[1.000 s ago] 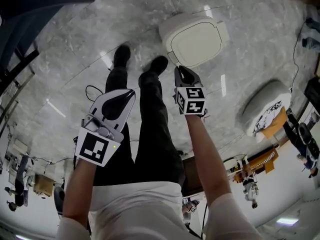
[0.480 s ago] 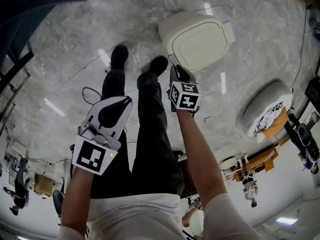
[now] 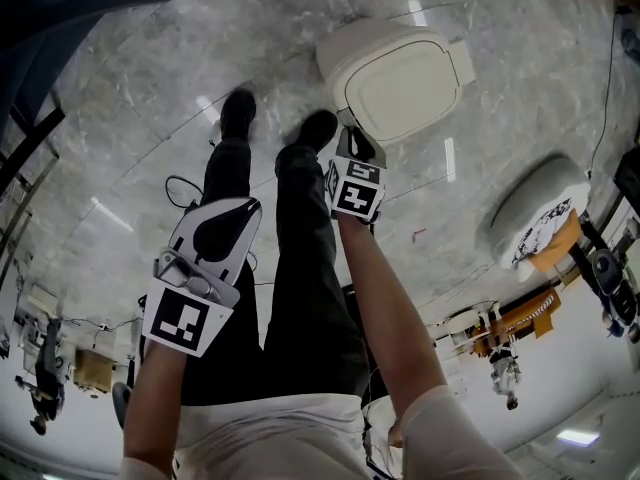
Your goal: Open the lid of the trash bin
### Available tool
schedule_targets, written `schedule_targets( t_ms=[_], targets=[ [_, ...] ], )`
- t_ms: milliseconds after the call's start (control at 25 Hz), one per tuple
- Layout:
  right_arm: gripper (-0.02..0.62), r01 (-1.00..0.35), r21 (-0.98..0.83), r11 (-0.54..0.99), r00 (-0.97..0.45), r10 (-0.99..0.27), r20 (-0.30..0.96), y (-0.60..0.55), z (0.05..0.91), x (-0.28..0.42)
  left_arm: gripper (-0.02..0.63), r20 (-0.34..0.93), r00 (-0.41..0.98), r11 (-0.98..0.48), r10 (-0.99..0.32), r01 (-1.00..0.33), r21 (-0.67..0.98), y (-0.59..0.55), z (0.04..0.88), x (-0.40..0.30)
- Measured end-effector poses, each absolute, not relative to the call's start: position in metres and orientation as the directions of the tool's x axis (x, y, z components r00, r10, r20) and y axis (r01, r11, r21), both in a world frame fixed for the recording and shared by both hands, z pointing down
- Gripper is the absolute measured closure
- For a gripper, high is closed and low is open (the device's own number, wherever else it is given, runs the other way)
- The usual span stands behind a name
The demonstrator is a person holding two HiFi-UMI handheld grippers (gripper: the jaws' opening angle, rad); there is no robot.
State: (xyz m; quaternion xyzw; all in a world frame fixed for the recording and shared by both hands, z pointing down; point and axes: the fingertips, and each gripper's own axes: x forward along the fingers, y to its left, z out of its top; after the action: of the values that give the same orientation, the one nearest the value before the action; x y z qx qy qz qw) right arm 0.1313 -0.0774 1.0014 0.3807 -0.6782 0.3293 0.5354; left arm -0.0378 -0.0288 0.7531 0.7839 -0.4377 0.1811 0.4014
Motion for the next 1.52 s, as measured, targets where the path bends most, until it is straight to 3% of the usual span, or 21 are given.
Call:
schedule_targets(
  t_ms=[280,800,1520],
  targets=[
    [0.528,-0.875,0.055,0.481,-0.047,-0.197,0.979,-0.078,1.002,0.123,0.588,0.636,0.559,-0.289,-0.531,-0.826,0.484,-0.027,0.758,-0.037],
    [0.526,-0.879,-0.020,0.476,-0.100,-0.143,0.985,-0.088,0.994,0.139,0.588,0.620,0.569,-0.296,-0.541,-0.818,0.493,-0.032,0.739,-0.042],
    [0.545,-0.896,-0.014,0.444,-0.159,-0.291,0.943,-0.123,0.852,0.140,0.588,0.571,0.614,-0.421,-0.545,-0.789,0.446,-0.041,0.659,-0.065]
  ],
)
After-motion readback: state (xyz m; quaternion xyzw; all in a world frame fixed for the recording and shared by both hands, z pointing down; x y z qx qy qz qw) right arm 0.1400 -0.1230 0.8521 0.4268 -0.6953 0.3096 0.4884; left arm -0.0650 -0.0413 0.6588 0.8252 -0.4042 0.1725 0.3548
